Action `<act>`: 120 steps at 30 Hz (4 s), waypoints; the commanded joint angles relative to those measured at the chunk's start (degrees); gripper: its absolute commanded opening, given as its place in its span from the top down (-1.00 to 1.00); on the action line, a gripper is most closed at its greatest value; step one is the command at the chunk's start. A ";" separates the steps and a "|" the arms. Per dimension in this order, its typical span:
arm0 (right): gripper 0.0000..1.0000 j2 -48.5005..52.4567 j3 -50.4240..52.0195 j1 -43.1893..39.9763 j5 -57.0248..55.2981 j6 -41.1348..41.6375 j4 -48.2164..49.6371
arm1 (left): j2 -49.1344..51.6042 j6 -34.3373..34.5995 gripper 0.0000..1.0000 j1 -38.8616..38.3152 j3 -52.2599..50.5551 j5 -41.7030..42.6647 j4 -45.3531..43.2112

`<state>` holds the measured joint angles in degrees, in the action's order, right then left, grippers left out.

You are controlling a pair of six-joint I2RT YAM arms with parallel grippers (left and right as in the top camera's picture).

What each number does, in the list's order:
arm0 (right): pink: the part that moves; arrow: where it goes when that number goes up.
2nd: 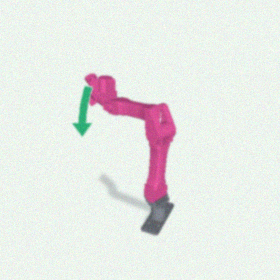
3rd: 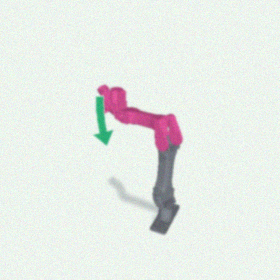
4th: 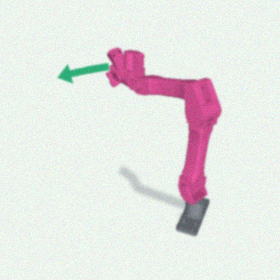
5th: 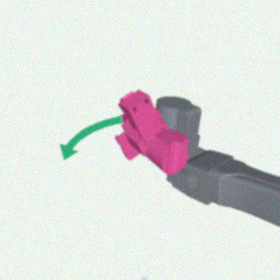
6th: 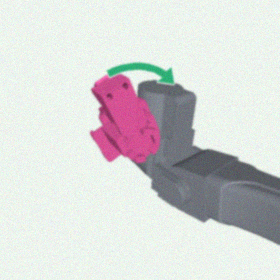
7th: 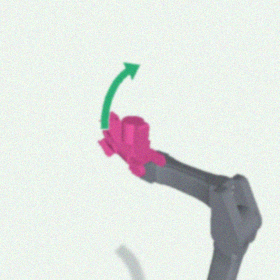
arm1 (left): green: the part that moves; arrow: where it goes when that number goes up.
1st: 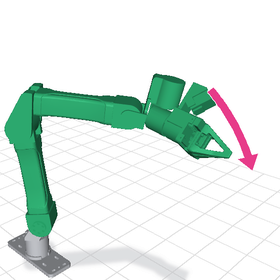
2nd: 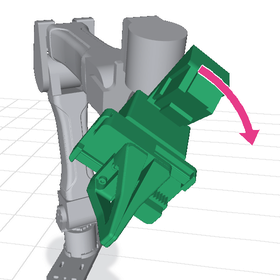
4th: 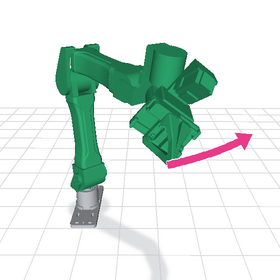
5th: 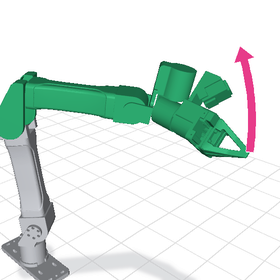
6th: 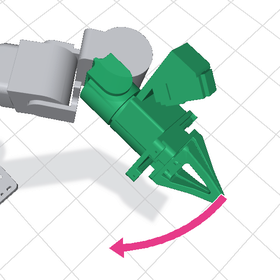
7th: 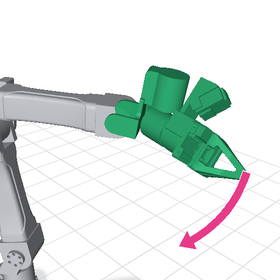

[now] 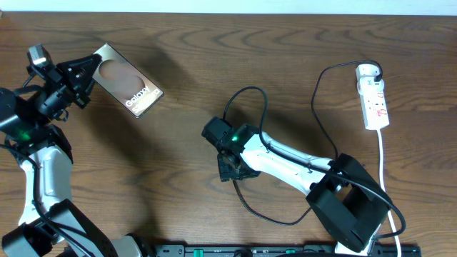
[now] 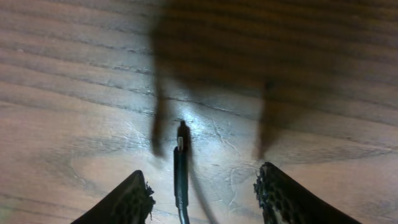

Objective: Plug charger to phone and switch on socket
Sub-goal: 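Close the right gripper on the cable's connector end, then lift the cable connector with the right gripper toward the phone's bottom, then align the connector with the phone's bottom port using the right gripper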

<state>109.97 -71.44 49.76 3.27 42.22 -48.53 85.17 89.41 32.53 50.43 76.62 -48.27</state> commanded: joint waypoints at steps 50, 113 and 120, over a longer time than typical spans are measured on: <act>0.98 2.54 -3.89 -8.66 19.96 -17.35 4.68 | 0.02 0.28 0.85 0.28 0.39 0.83 -0.72; 0.98 2.54 -6.10 -14.80 80.96 -3.08 74.20 | 0.02 -2.75 0.85 -6.93 0.39 -2.54 -17.44; 0.98 2.54 -6.10 -14.86 78.95 -0.39 76.19 | 0.02 -2.75 0.86 -6.93 0.39 -2.54 -17.44</act>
<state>112.14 -76.97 35.16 83.57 39.33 27.53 85.19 86.98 25.74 50.43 75.46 -64.95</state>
